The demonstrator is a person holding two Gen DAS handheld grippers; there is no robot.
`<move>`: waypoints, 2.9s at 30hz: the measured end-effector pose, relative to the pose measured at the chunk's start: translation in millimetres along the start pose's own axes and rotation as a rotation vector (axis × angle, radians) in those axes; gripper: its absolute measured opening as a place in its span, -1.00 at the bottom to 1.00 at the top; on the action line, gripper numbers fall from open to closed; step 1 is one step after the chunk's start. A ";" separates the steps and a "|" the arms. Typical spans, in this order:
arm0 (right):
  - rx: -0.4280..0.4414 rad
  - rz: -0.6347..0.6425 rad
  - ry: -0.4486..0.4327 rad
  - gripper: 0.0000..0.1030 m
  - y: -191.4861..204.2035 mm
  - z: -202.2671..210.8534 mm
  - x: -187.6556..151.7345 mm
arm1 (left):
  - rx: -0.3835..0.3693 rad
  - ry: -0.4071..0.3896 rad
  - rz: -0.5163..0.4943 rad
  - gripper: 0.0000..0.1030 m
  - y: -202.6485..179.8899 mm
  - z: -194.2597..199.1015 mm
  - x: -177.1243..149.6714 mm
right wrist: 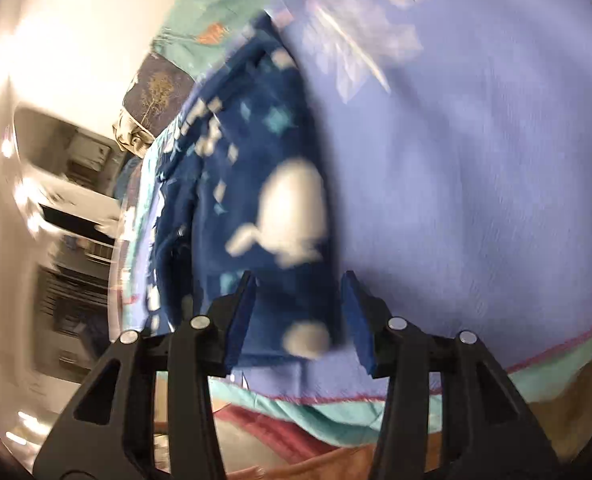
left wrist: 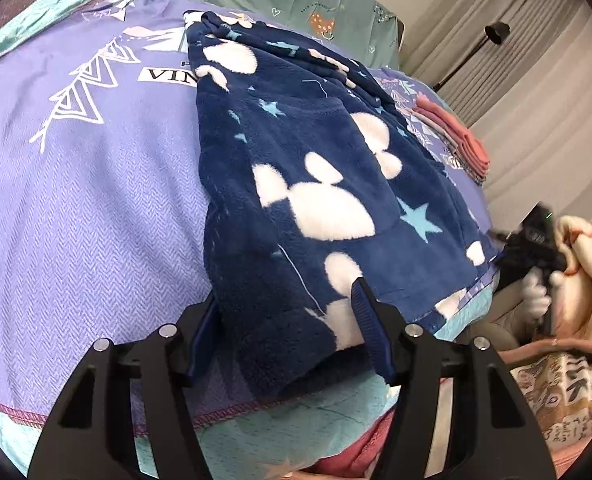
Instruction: Fold small clothes
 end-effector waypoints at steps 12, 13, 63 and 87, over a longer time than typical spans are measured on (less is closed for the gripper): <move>0.106 0.067 0.035 -0.71 44.5 -38.4 11.9 | -0.030 -0.020 -0.013 -0.83 -16.4 -16.9 21.1; 0.112 0.089 0.012 -0.74 50.6 -33.2 11.4 | -0.008 -0.045 -0.052 -0.84 -23.3 -10.2 22.6; -0.060 0.125 -0.148 -0.67 89.2 -138.5 277.7 | 0.239 -0.117 -0.148 -0.70 51.0 -124.1 270.1; -0.153 0.472 -0.263 0.05 169.5 -96.1 281.9 | 0.392 -0.161 -0.310 0.39 20.0 -60.1 281.0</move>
Point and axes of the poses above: each gripper's, at about its wrist camera, not at the fingertips, and z roughly against the way its jaws point, y to its left, x to its top, the point moved 4 cm from there along -z, roughly the way its jaws point, and after that the axes turned 3 degrees about -x, right-handed, at the moved point
